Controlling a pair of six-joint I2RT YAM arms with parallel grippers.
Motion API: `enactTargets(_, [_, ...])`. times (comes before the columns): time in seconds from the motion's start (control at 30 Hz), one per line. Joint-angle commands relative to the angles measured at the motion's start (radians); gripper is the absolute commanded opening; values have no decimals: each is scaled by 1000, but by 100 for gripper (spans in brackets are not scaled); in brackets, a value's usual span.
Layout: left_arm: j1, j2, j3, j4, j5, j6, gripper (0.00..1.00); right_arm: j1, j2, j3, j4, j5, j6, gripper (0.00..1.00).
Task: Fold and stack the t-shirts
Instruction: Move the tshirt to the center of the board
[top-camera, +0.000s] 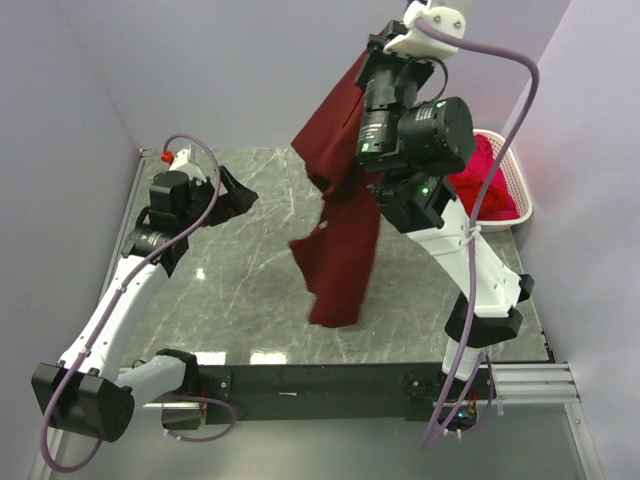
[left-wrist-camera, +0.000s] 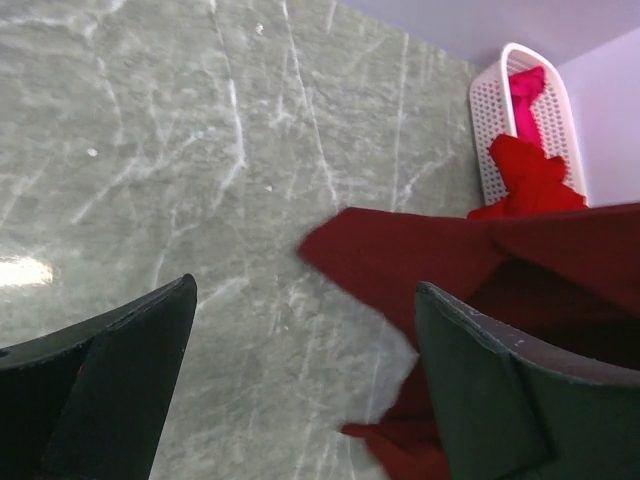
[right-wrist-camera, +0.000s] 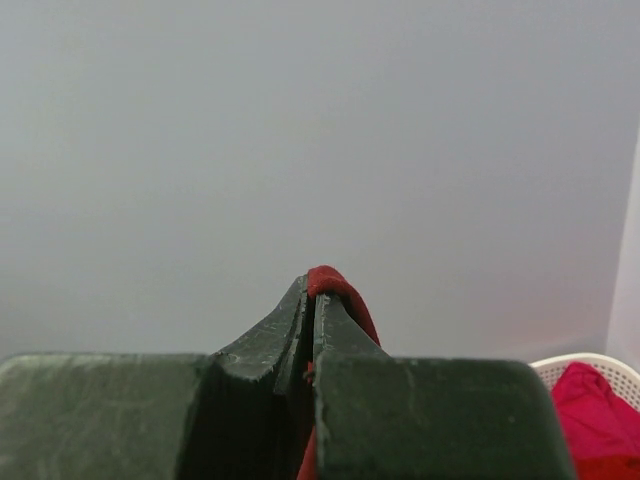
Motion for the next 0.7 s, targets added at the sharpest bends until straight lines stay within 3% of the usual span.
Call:
enactTargets(0.0, [5,-37,-47,78,92,-64,95,20,8,38,117,-35,-76,0])
enactTargets(0.17, [-26,-3,-170,207,186,-136,87,-15,-9,-60,116,-6,-59,0])
enactTargets(0.27, [-84,27,-228,247,139,-170,81,-116,-113,-331,93,103,50,0])
enactTargets(0.33, [-121,44,-258,275,110,-190,79,-194,-263,-606,-166,53,420,0])
enactTargets(0.37, [-132,53,-279,287,100,-196,79,-319,-311,-690,-278,3,579,0])
enactTargets(0.4, [-139,63,-284,292,90,-205,78,-383,-356,-771,-444,-46,848,0])
enactTargets(0.43, [-153,84,-288,292,79,-208,77,-453,-420,-925,-488,-112,941,0])
enactTargets(0.47, [-158,93,-296,293,62,-213,76,-507,-449,-1001,-513,-222,999,6])
enactTargets(0.5, [-161,104,-298,299,56,-224,74,-591,-471,-1117,-542,-270,1053,34])
enactTargets(0.6, [-169,156,-307,312,41,-251,72,-667,-503,-1222,-631,-291,1112,76])
enactTargets(0.67, [-169,190,-305,316,48,-267,70,-713,-496,-1227,-692,-272,1154,79])
